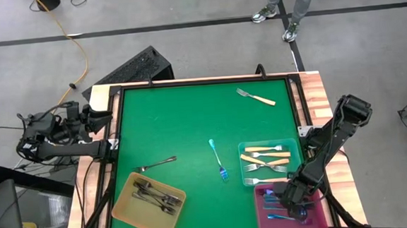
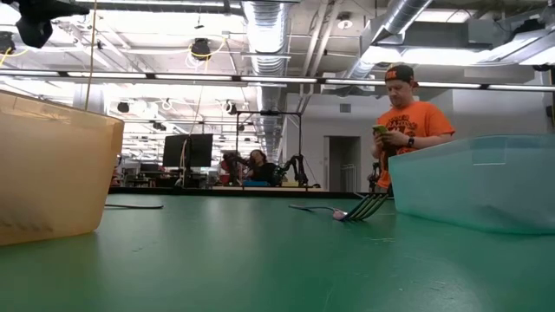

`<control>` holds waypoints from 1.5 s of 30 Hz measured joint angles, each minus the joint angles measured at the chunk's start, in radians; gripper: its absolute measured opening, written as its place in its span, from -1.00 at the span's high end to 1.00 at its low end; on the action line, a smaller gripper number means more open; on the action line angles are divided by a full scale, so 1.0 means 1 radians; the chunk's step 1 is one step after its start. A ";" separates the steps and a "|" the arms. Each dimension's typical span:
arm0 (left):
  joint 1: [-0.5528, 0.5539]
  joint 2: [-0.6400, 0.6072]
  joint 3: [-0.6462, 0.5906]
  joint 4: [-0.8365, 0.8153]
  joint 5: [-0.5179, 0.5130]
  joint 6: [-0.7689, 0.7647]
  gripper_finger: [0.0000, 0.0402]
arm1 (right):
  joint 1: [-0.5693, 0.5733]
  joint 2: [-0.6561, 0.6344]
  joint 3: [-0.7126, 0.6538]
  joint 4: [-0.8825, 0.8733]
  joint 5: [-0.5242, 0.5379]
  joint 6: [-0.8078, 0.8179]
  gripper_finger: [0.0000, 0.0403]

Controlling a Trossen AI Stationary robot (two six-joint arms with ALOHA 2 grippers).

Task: Sort silverware by color (type)
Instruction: Put the black fork into the orange bin

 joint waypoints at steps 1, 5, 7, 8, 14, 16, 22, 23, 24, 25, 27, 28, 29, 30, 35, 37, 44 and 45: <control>0.000 0.000 0.000 0.000 0.000 0.001 0.21 | 0.000 0.000 0.006 0.000 -0.011 -0.002 0.17; 0.000 0.000 0.000 0.000 -0.002 0.026 0.21 | 0.000 0.000 0.036 -0.006 -0.048 -0.017 0.07; 0.000 0.000 0.000 -0.001 -0.002 0.031 0.21 | 0.000 0.000 0.054 -0.008 -0.056 -0.031 0.06; 0.000 0.000 0.000 -0.001 -0.002 0.030 0.21 | 0.000 0.000 0.063 -0.012 -0.056 -0.032 0.07; 0.000 0.000 0.000 -0.001 -0.002 0.032 0.21 | 0.000 -0.001 0.105 -0.060 -0.057 -0.034 0.11; 0.000 0.000 0.000 -0.001 -0.012 0.033 0.21 | 0.000 -0.001 0.119 -0.078 -0.056 -0.034 0.11; 0.000 0.000 0.000 -0.001 -0.018 0.020 0.21 | -0.007 -0.001 0.182 -0.151 -0.057 -0.050 0.10; 0.000 0.000 0.000 -0.001 -0.018 0.020 0.21 | -0.009 -0.001 0.196 -0.172 -0.057 -0.058 0.10; 0.000 0.000 0.000 -0.001 -0.018 0.020 0.21 | -0.013 -0.001 0.210 -0.193 -0.057 -0.065 0.10; 0.000 0.000 0.000 -0.001 -0.018 0.020 0.21 | -0.016 -0.001 0.222 -0.214 -0.057 -0.070 0.11; 0.000 0.000 0.000 -0.001 -0.018 0.019 0.21 | -0.026 -0.001 0.249 -0.256 -0.057 -0.090 0.11; 0.000 0.000 0.000 -0.001 -0.018 0.020 0.21 | -0.030 -0.001 0.264 -0.275 -0.055 -0.101 0.11; 0.000 0.000 0.000 -0.001 -0.019 0.020 0.21 | -0.035 -0.001 0.277 -0.294 -0.055 -0.112 0.11; 0.000 0.000 0.000 -0.001 -0.020 0.020 0.21 | -0.042 -0.001 0.288 -0.311 -0.052 -0.124 0.11; 0.000 0.000 0.000 -0.007 -0.021 0.020 0.21 | -0.079 -0.001 0.316 -0.327 -0.030 -0.155 0.12; 0.000 0.000 0.000 -0.013 -0.021 0.020 0.21 | -0.099 -0.001 0.322 -0.328 -0.021 -0.165 0.12; 0.000 0.000 0.000 -0.026 -0.020 0.016 0.21 | -0.197 -0.001 0.324 -0.309 -0.005 -0.205 0.12; 0.000 0.000 0.000 -0.026 -0.020 0.012 0.21 | -0.215 -0.001 0.324 -0.296 -0.006 -0.215 0.12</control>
